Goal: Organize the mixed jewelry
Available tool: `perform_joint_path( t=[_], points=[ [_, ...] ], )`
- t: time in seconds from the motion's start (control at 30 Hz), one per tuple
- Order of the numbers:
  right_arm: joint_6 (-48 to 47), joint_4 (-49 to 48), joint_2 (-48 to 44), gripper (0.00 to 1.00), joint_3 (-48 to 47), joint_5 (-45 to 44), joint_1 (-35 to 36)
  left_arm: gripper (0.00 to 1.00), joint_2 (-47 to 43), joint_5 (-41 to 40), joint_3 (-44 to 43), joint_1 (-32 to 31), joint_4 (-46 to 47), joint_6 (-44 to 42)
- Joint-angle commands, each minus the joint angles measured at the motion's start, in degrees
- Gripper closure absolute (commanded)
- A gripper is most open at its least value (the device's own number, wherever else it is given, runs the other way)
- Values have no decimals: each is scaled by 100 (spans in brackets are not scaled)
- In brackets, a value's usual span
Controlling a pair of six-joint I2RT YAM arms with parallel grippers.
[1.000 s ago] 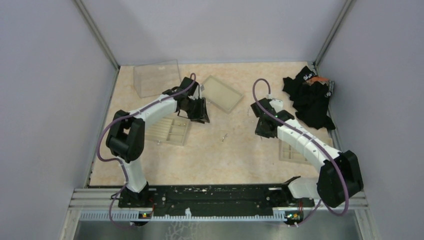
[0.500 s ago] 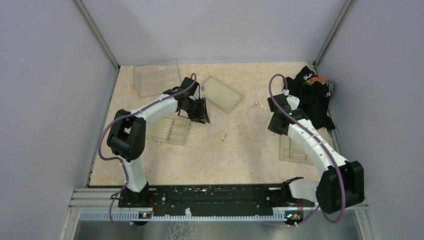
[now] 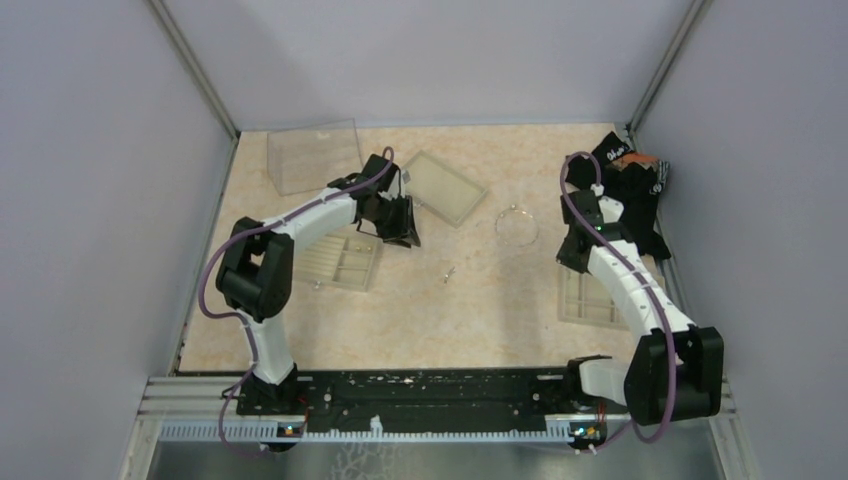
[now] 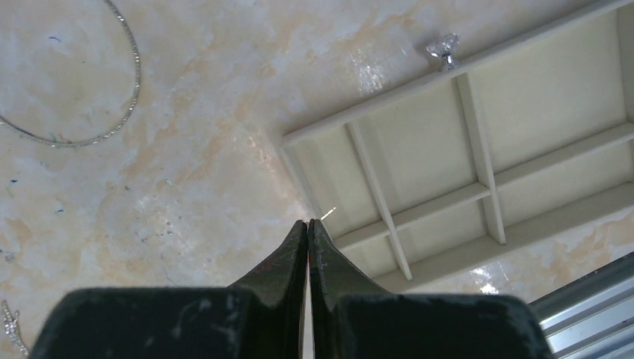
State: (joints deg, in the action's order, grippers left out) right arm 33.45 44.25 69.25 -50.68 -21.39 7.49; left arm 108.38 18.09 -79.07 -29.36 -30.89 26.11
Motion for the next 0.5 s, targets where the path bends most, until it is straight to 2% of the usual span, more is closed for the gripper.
perform_joint_path(
  t=[0.0, 0.23, 0.27, 0.33, 0.47],
  points=[
    [-157, -397, 115, 100, 195, -118, -202, 63, 101, 44, -235, 20, -52, -36],
    [-345, -687, 383, 100, 481, -2, -461, 63, 163, 44, -303, 10, -91, -18],
    [-347, -709, 433, 96, 494, 28, -480, 63, 178, 41, -310, 10, -92, -13],
    [-346, -707, 472, 82, 481, 54, -489, 63, 192, 40, -351, 10, -103, -2],
    [-442, -711, 361, 69, 314, 194, -486, 61, 176, 5, -405, 14, -118, 0]
  ],
)
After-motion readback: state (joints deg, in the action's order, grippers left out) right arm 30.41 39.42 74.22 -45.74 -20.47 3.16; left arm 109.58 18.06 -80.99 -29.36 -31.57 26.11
